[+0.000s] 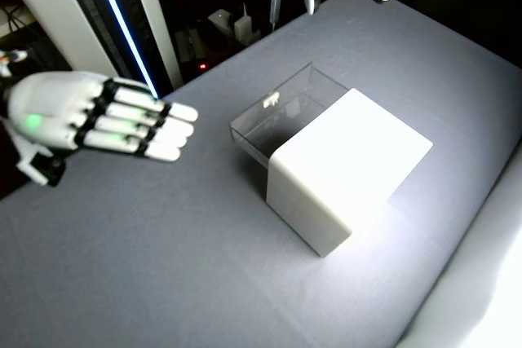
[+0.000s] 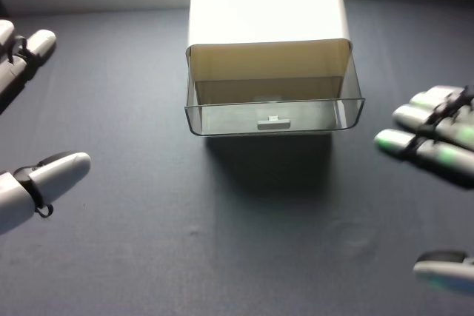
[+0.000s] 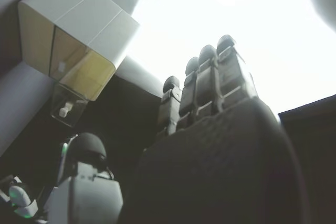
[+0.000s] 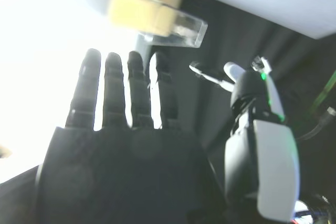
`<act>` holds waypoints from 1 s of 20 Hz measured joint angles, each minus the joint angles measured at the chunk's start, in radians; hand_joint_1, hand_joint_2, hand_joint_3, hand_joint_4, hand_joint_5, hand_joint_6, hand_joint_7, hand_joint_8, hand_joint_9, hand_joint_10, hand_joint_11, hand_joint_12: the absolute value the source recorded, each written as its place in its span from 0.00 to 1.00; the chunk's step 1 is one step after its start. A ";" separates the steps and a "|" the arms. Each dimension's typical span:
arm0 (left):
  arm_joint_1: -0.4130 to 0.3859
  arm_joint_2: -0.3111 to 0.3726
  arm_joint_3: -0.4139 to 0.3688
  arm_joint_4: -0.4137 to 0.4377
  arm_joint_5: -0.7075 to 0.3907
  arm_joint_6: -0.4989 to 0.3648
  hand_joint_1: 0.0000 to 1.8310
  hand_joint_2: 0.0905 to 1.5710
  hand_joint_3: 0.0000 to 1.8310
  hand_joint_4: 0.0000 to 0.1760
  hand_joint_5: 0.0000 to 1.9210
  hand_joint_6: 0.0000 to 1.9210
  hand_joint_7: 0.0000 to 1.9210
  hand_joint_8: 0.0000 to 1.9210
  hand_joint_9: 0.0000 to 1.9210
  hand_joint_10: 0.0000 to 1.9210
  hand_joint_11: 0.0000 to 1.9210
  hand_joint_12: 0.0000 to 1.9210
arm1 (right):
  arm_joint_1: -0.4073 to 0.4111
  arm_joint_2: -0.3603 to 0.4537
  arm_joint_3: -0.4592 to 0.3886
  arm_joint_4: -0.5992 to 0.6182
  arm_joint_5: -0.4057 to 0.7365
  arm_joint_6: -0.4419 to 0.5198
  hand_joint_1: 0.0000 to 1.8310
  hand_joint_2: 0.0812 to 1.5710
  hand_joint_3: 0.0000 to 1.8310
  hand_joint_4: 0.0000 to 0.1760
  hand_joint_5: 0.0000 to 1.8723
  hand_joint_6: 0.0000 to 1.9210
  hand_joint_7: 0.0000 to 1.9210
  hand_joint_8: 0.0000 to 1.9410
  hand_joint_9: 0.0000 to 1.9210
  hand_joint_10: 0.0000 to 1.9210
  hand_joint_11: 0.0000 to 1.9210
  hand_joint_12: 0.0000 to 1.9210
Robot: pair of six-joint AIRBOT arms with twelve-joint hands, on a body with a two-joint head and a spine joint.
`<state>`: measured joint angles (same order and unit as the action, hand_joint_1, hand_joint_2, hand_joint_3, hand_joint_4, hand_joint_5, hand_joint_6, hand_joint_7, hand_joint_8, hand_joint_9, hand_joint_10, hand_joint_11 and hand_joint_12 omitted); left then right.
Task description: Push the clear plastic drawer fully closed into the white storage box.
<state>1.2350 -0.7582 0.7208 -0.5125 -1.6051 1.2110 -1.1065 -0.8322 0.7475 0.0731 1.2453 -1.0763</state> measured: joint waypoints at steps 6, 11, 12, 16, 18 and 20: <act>0.000 0.000 0.003 -0.020 -0.003 0.000 0.00 0.69 0.00 0.78 0.00 0.00 0.00 0.00 0.00 0.00 0.00 0.00 | 0.074 -0.004 0.000 -0.159 -0.079 0.087 0.36 0.60 0.00 0.11 0.40 0.06 0.11 0.00 0.06 0.00 0.00 0.03; 0.000 -0.001 0.003 -0.023 -0.003 -0.001 0.01 0.69 0.00 0.84 0.00 0.00 0.00 0.00 0.00 0.00 0.00 0.00 | 0.163 -0.052 0.019 -0.304 -0.187 0.155 0.37 0.62 0.00 0.12 0.24 0.01 0.14 0.01 0.07 0.01 0.00 0.20; 0.000 -0.001 0.004 -0.023 -0.003 -0.002 0.01 0.69 0.00 0.77 0.00 0.00 0.00 0.00 0.00 0.00 0.00 0.00 | 0.185 -0.064 0.022 -0.334 -0.211 0.175 0.35 0.64 0.00 0.60 0.33 0.01 0.18 0.01 0.11 0.01 0.00 0.34; 0.000 -0.001 0.004 -0.029 -0.003 -0.003 0.01 0.67 0.00 0.69 0.00 0.00 0.00 0.00 0.00 0.00 0.00 0.00 | 0.214 -0.068 0.028 -0.372 -0.249 0.180 0.36 0.77 0.01 0.63 0.22 0.01 0.05 0.00 0.03 0.00 0.01 0.08; 0.000 -0.006 0.005 -0.026 -0.007 -0.003 0.01 0.67 0.00 0.66 0.00 0.00 0.00 0.00 0.00 0.00 0.00 0.00 | 0.228 -0.067 0.031 -0.378 -0.269 0.180 0.20 0.75 0.00 0.76 0.09 0.00 0.03 0.01 0.00 0.00 0.00 0.00; -0.001 -0.011 0.006 -0.026 -0.001 -0.004 0.00 0.65 0.00 0.80 0.00 0.00 0.00 0.00 0.00 0.00 0.00 0.00 | 0.242 -0.068 0.031 -0.397 -0.270 0.182 0.24 0.77 0.00 0.55 0.15 0.01 0.08 0.00 0.00 0.00 0.00 0.00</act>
<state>1.2343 -0.7696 0.7269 -0.5388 -1.6062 1.2072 -0.8642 -0.9001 0.7780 -0.3237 0.9752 -0.8948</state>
